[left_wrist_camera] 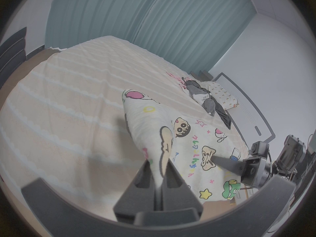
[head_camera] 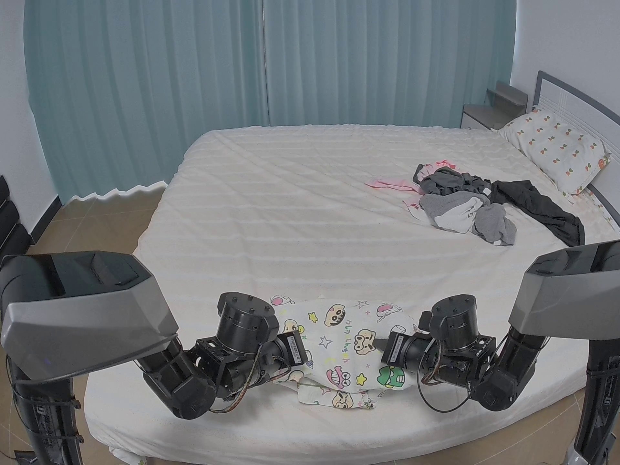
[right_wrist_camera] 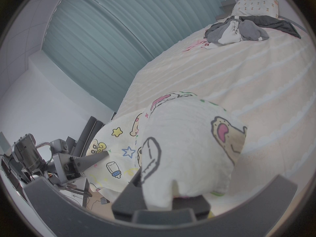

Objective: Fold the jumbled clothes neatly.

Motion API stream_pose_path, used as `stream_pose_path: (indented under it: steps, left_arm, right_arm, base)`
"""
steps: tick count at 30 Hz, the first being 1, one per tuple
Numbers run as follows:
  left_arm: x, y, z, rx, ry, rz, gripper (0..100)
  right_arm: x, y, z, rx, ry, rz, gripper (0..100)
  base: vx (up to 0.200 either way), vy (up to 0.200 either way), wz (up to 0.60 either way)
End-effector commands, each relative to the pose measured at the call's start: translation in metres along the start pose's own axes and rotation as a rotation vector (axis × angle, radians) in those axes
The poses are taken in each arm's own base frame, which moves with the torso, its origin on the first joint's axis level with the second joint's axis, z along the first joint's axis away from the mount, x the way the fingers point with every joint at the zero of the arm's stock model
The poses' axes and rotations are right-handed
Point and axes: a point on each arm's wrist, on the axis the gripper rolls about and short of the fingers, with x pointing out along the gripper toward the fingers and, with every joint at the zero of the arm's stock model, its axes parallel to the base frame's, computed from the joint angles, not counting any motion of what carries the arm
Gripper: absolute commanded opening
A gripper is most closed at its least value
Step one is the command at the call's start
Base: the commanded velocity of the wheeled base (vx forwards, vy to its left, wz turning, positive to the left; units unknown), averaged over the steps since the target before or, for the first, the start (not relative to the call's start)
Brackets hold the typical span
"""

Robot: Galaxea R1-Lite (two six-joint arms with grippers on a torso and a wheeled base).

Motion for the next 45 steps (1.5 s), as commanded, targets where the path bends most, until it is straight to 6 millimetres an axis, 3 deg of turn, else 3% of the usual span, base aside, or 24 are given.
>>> stream_pose_path:
  steps: [1,24,45]
  left_arm:
    - [0.000,-0.001,-0.002,0.000,0.005,-0.004,0]
    - [0.007,-0.016,0.005,0.004,-0.024,-0.049,0]
    - [0.015,-0.021,-0.003,0.016,-0.008,-0.059,0]
  right_arm:
    - [-0.002,0.001,0.005,0.004,-0.015,0.007,0]
    - [-0.009,-0.005,0.019,0.022,-0.048,-0.008,0]
    - [-0.009,-0.012,0.024,0.032,-0.063,-0.027,0]
  base:
    - [0.000,-0.200,0.00]
    - [0.000,-0.200,0.00]
    - [0.000,-0.200,0.00]
